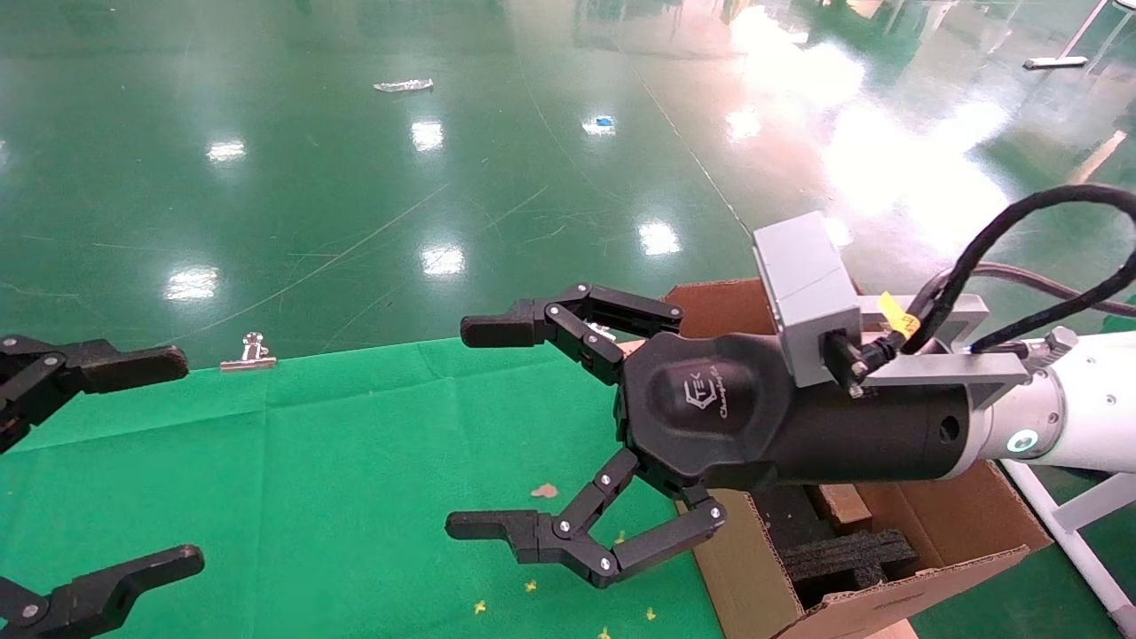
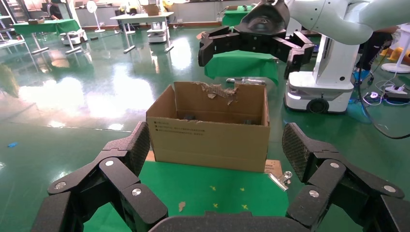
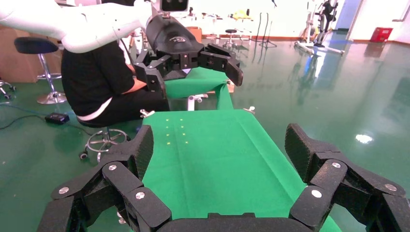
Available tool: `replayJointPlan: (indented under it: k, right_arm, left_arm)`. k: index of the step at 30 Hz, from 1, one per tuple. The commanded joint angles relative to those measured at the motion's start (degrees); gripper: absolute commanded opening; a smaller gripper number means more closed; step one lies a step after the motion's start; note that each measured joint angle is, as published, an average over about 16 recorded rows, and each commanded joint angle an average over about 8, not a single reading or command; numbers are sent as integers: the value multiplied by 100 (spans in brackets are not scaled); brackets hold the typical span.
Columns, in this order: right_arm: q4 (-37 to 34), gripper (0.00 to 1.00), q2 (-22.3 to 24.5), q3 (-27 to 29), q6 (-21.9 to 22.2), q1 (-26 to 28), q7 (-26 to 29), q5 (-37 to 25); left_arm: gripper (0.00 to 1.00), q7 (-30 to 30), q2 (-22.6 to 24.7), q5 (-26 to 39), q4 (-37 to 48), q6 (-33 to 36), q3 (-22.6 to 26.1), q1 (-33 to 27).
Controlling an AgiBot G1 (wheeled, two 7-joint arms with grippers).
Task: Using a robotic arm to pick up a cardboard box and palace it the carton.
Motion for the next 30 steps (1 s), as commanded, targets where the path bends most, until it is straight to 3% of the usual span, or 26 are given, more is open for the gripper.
replayJointPlan:
  k: [1,30]
  right_arm:
    - [3,100,-3,6,-4,-4,2,9]
    - [-35,100,24,-180,55,161,62,-91]
  left_arm:
    - [100,0,0,0,0,0,0,0]
    - [100,0,0,0,0,0,0,0]
